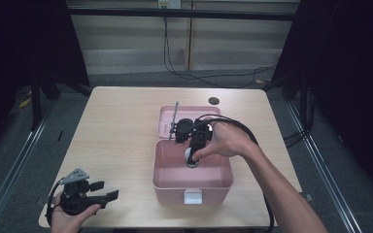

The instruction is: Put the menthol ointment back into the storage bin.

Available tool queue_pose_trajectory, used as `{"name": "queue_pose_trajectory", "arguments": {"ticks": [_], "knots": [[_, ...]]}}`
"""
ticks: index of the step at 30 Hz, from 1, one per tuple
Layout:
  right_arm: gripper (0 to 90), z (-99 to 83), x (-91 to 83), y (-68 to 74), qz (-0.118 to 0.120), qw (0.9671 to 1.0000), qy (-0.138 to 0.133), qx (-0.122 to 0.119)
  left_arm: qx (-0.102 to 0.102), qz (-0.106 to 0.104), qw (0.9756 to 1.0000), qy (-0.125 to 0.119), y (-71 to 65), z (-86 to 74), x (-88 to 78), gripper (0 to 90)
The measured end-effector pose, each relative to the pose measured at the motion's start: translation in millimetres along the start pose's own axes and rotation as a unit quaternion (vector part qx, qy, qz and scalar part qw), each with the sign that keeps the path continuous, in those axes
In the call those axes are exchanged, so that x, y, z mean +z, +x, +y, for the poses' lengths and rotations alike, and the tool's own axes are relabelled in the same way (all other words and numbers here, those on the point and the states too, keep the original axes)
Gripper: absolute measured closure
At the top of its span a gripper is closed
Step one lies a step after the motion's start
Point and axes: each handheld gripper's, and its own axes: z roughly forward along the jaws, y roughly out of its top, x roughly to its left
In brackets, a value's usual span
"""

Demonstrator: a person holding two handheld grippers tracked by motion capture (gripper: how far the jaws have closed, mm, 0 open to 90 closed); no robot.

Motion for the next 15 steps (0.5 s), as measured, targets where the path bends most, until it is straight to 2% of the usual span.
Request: {"name": "queue_pose_trajectory", "arguments": {"ticks": [15], "knots": [[50.7, 22.4, 15.1, -4.0, 0.012, 0.9998, 0.0, -0.014, 0.0, -0.001, 1.0, 0.001, 1.2, 1.8, 1.9, 26.5]]}}
